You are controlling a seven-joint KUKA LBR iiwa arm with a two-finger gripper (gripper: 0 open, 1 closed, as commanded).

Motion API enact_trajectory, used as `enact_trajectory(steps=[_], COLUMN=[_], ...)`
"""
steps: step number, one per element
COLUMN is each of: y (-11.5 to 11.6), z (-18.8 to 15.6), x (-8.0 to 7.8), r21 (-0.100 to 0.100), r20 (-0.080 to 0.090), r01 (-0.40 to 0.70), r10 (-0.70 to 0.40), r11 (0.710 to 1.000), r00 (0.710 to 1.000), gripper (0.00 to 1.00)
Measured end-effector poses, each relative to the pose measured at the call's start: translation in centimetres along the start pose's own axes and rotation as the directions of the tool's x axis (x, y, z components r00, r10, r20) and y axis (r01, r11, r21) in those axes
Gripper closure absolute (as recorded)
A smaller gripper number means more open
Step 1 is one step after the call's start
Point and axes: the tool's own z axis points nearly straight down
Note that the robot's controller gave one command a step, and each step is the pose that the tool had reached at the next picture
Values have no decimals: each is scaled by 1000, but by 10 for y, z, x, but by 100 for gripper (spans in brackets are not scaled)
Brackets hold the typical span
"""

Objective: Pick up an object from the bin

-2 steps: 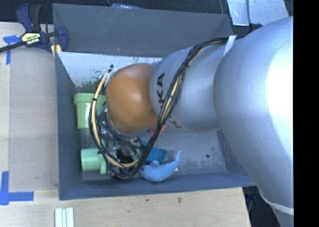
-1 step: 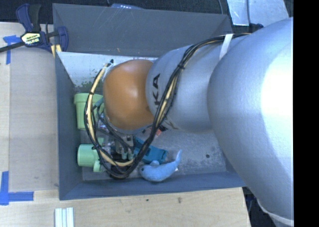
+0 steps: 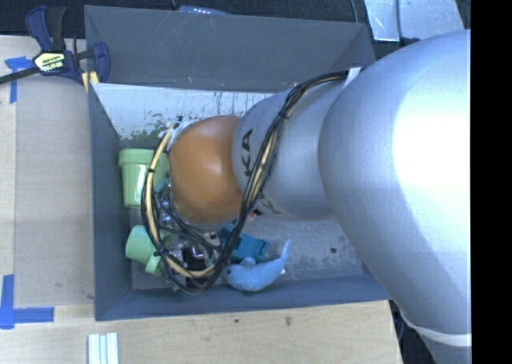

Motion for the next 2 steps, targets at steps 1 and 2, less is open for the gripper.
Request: enact_trajectory(steps=[1, 2], y=[-6, -6], z=[12, 12], x=[5, 5], r21=[-2, -2], r20=[8, 8], r01=[-213, -213], r10=[213, 213], r11=[977, 977], r00=[977, 977], gripper=[100, 100])
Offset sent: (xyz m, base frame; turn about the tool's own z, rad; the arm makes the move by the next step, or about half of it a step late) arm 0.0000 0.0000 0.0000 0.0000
